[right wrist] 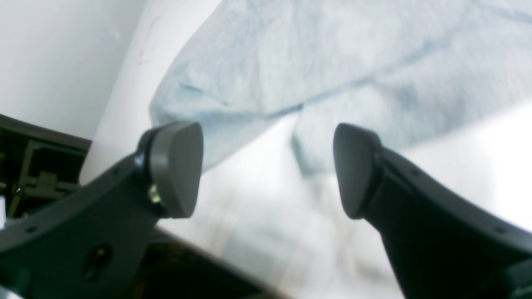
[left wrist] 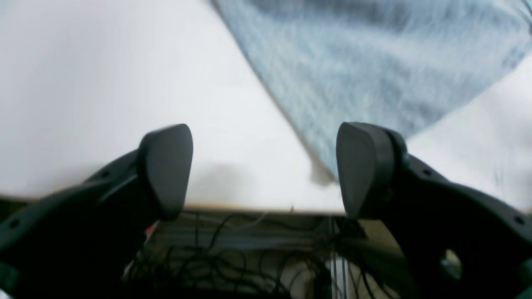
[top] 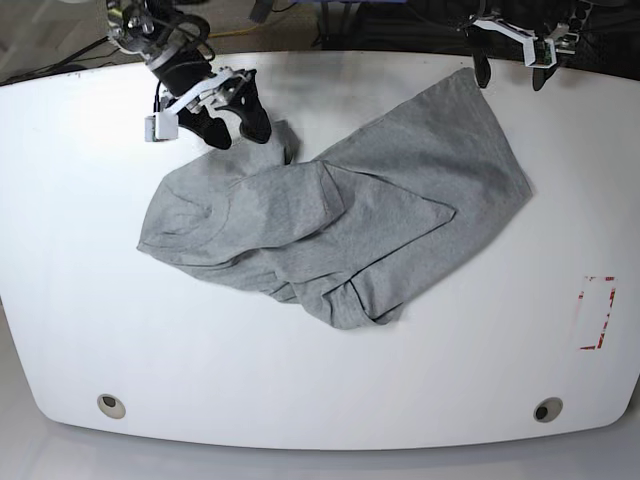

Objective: Fold the T-shirt properly
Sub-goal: 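Lower both grippers and pinch the grey T-shirt at two edge points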

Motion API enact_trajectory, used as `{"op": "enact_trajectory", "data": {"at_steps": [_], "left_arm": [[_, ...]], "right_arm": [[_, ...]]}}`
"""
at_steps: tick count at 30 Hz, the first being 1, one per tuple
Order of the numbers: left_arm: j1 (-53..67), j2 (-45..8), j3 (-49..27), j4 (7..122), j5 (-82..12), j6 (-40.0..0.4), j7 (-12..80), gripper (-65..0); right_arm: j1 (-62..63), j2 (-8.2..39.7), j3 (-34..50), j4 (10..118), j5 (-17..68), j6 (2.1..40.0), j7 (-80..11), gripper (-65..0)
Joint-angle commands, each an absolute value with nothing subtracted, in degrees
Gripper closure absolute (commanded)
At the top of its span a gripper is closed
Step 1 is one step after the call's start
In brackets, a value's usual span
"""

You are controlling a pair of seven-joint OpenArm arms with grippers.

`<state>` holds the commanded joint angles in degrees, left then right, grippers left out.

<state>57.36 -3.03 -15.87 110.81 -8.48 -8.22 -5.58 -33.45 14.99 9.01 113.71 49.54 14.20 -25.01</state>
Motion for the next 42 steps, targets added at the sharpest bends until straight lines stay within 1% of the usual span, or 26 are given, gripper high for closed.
{"op": "enact_trajectory", "data": {"at_steps": [2,5,8,13,21,25,31,32,33,35,38,40,41,42], "left_arm": [[56.66,-3.03,-15.16,110.81,-5.85,-8.22,-5.58,-50.6],[56.31,-3.03,-13.41,110.73,-1.01,-8.22,-5.58,-50.6],[56.22,-3.03,-11.56,110.73,1.63,-8.22,-5.58,-50.6],[56.13,-3.03,-10.24,110.73,1.80,-8.22,-5.58,-50.6],[54.64,-3.03,-9.80,110.73,1.89,-8.22,-5.58,-50.6],[54.64,-3.03,-9.89,110.73,1.89,-8.22,-5.58,-50.6],[54.64,-2.95,-9.89,110.73,1.80,-8.22,-5.58,-50.6],[54.64,-2.86,-9.89,110.73,1.80,-8.22,-5.58,-50.6],[54.64,-2.77,-9.89,110.73,1.80,-8.22,-5.58,-50.6],[54.55,-2.68,-9.80,110.73,1.71,-8.22,-5.58,-50.6],[53.32,-2.59,-9.63,110.73,1.71,-8.22,-5.49,-50.6],[52.79,-2.68,-9.10,110.73,1.89,-8.22,-5.05,-50.6],[52.53,-2.77,-9.10,110.73,1.89,-8.22,-3.91,-50.6],[52.35,-2.77,-9.01,110.73,1.80,-8.22,-2.24,-50.6]], "right_arm": [[-30.81,14.81,10.33,112.66,49.36,11.74,-26.68,-46.5],[-26.77,14.99,13.49,109.76,49.45,9.80,-30.11,-46.5],[-22.81,14.99,17.10,105.19,49.45,9.80,-34.24,-46.8],[-17.36,15.16,21.23,96.75,49.45,9.80,-37.41,-46.8],[-12.53,15.69,20.97,86.90,49.45,9.80,-39.87,-46.8],[-12.18,15.52,20.97,85.14,49.63,9.80,-39.60,-46.6],[-10.51,13.67,20.97,84.88,49.27,9.80,-39.52,-46.1],[-10.24,13.58,20.97,84.62,49.27,9.80,-39.52,-44.4],[-9.98,13.49,20.97,83.91,49.27,9.80,-39.52,-40.9],[-9.01,13.41,20.88,82.42,49.27,9.80,-39.52,-28.5],[-7.78,13.41,20.88,80.75,49.27,9.80,-39.52,-12.2],[-7.69,13.58,20.88,80.40,49.27,9.80,-39.52,-3.6],[-7.69,13.67,20.88,80.40,49.27,9.80,-39.52,0.0],[-7.69,13.76,20.88,80.48,49.27,9.80,-39.52,0.0]]}}
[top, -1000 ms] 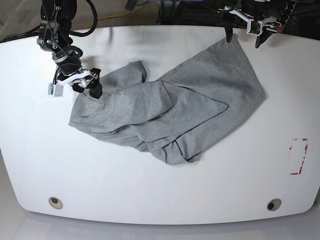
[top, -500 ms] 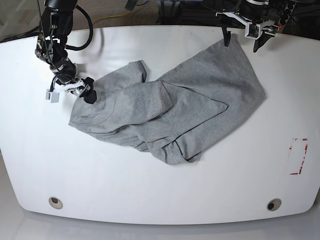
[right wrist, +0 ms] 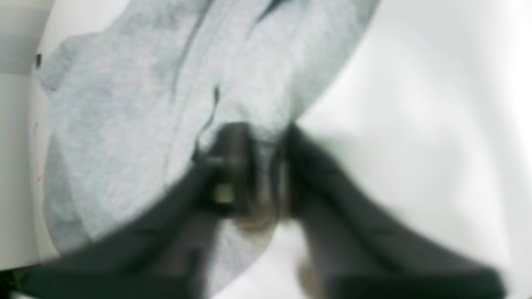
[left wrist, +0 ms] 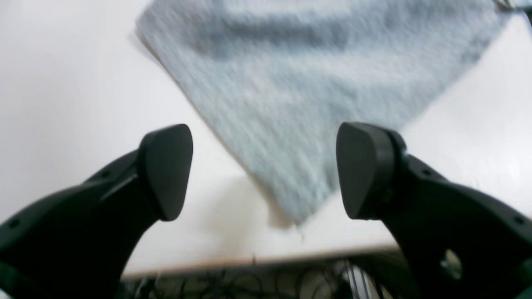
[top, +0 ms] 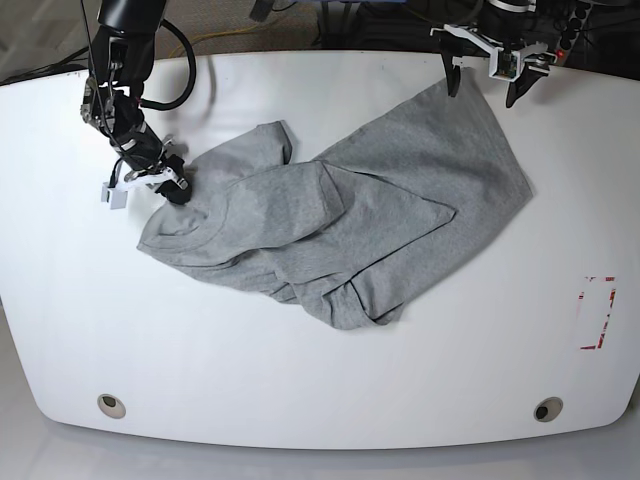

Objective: Fold the T-shirt properly
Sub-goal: 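Lower both grippers and pinch the grey T-shirt at two edge points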

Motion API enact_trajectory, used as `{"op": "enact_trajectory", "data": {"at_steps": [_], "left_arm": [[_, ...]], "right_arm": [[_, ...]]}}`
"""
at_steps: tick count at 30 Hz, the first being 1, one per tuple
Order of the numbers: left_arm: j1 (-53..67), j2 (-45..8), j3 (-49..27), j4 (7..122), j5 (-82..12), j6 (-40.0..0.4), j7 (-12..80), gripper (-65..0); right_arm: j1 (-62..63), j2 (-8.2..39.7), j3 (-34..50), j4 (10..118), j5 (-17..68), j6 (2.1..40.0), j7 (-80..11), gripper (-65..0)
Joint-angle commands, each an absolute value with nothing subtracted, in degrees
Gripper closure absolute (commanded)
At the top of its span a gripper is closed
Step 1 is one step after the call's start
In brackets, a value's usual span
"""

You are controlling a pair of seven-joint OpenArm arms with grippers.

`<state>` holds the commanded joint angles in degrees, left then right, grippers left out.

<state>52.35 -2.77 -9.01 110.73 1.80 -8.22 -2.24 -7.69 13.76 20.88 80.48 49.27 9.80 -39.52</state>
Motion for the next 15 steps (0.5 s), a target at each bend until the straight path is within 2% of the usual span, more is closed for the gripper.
{"op": "enact_trajectory", "data": {"at_steps": [7,15], "left_arm": [[50.77,-3.38,-6.02,110.73,2.07,-8.22,2.59,-50.6],[50.86,-8.75,-3.21,110.64,2.07,-8.22,6.55,-50.6]], "right_arm": [[-8.40,13.93,20.88,81.63,49.27,9.80,-39.60,0.0],[-10.24,13.93,20.88,84.97,49.27,9.80,-39.78,0.0]]}}
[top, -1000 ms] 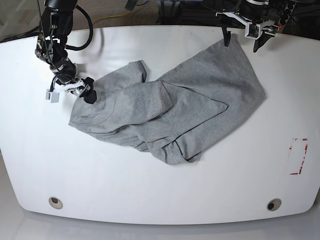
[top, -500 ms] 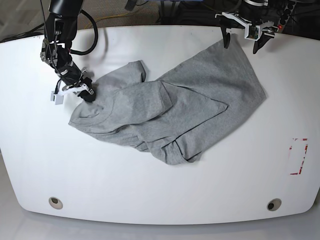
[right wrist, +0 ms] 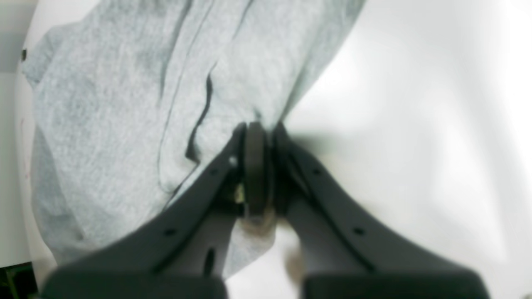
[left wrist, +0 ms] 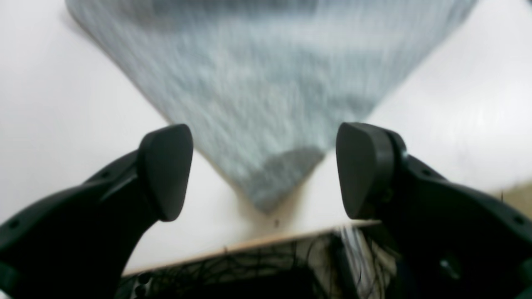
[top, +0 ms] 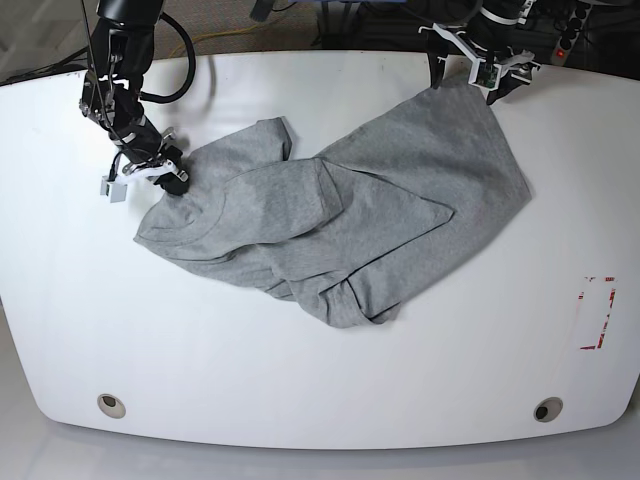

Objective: Fold the T-shirt properly
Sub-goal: 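Lower both grippers and pinch the grey T-shirt at two edge points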

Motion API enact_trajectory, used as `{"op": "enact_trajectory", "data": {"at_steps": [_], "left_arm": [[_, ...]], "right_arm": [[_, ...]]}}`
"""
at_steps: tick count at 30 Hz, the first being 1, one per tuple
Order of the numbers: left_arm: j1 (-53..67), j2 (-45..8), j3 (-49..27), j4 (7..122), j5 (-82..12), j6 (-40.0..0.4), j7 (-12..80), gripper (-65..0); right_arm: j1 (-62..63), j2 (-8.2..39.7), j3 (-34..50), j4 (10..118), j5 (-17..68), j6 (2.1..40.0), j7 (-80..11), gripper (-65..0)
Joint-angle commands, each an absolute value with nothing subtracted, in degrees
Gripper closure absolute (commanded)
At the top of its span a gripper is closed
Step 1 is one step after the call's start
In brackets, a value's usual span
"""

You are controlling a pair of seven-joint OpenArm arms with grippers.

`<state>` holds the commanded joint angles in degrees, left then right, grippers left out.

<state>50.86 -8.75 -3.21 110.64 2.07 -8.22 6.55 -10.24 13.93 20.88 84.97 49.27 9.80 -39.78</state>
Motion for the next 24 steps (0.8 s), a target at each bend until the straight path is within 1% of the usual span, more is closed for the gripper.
{"op": "enact_trajectory", "data": {"at_steps": [6,12,20,22,23,24], "left_arm": [[51.03,-11.82,-3.12,105.89,1.80,-8.22,6.55,-50.6],[50.59,-11.82,-2.86,102.02,1.80,-8.22,6.55,-50.6],[46.20,-11.47,-1.63,100.88,1.98,-8.22,6.90,-50.3],[45.23,-11.56,-1.10,100.44,1.98,-8.22,6.99,-46.3],[44.97,-11.56,-0.92,99.91,1.98,-8.22,6.99,-41.3],[44.97,-11.56,-0.92,99.47,1.98,-8.22,7.08,-34.7]], "right_arm": [[-10.59,13.76,20.88,84.97,49.27,9.80,-39.78,0.0],[-10.68,13.85,20.88,84.97,49.27,9.80,-39.78,0.0],[-10.68,13.67,20.88,84.97,49.27,9.80,-39.78,0.0],[-10.59,13.58,20.88,84.97,49.27,9.80,-39.78,0.0],[-10.59,13.58,20.88,84.97,49.27,9.80,-39.78,0.0],[-10.51,13.58,20.88,84.97,49.27,9.80,-39.78,0.0]]}}
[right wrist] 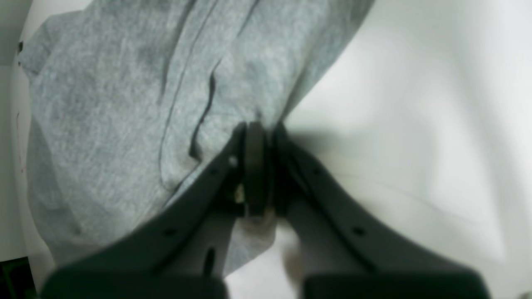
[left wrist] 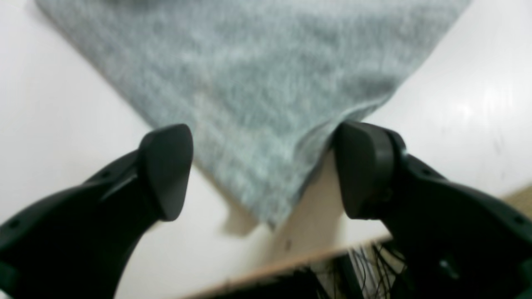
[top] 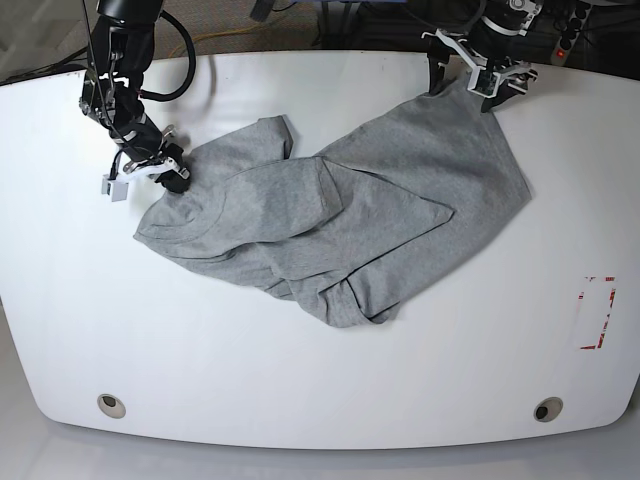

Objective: Fold the T-shirt properly
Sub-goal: 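Lower both grippers and pinch the grey T-shirt at two edge points, then lift the shirt with both grippers and shake it out, spreading apart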

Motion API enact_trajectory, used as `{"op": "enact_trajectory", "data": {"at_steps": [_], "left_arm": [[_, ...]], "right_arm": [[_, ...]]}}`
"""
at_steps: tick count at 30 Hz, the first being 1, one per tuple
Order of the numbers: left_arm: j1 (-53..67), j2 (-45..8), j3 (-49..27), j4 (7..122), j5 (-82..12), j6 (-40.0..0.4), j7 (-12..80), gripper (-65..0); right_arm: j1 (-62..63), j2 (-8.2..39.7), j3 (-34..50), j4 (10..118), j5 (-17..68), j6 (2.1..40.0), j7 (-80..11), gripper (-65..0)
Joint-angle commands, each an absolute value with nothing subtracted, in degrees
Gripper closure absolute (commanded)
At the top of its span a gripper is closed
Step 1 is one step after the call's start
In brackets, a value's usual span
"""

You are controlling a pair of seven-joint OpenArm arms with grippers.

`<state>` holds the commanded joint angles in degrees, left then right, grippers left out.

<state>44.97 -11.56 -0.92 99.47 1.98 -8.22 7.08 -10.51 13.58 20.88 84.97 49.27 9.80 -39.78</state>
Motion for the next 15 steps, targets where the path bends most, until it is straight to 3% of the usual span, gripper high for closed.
{"op": "enact_trajectory", "data": {"at_steps": [5,15], "left_arm": [[43.12,-11.56,-0.84,98.95,1.98,-8.22,10.51,-1.5],[42.59,-11.82,-2.51,105.89,1.89,-8.22,12.62,0.0]], "right_arm": [[-10.42,13.58,20.88,84.97,49.27,9.80,-39.78,0.0],[-12.53,13.85,20.97,93.67,49.27,9.89,-39.52,0.0]]}}
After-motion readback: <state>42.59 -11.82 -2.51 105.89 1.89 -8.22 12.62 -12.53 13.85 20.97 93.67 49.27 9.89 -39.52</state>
